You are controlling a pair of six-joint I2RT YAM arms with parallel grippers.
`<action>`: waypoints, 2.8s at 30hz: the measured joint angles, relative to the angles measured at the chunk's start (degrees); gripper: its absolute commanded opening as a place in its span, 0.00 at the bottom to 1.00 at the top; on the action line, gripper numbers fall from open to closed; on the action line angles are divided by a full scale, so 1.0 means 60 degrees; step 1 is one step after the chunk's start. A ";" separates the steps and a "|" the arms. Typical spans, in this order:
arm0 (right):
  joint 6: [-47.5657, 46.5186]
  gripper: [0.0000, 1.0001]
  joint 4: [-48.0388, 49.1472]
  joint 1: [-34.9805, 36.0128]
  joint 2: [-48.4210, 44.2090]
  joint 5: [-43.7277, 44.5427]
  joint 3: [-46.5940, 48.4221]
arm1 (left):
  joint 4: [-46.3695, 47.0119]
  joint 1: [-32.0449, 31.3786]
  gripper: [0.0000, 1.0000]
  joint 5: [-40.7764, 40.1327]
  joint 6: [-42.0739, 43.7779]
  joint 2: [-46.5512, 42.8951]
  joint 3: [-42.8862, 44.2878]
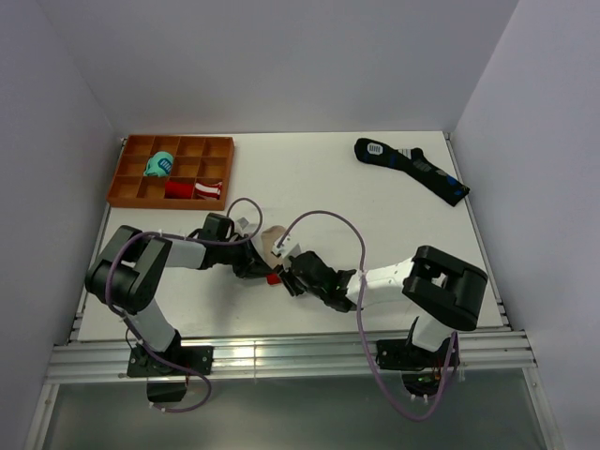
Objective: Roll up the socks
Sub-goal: Roll the sock at the center of the board.
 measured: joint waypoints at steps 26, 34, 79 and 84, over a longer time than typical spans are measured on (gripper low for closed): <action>0.0044 0.15 -0.3767 -0.1705 0.0648 -0.4357 0.2375 | 0.0066 -0.0066 0.18 -0.2014 0.0157 -0.1676 -0.1086; 0.0084 0.14 -0.4699 -0.2769 0.1515 -0.6914 0.3293 | 0.0146 -0.0091 0.18 -0.3122 0.0164 -0.2248 -0.1333; -0.0896 0.15 -1.1282 -0.3646 0.4630 -0.9398 0.7847 | 0.4171 -0.5570 0.53 -1.0258 0.1825 -0.5727 -0.4612; -0.0914 0.15 -1.1311 -0.3694 0.4670 -0.9508 0.7858 | 0.4375 -0.5614 0.55 -1.0251 0.1661 -0.5960 -0.4885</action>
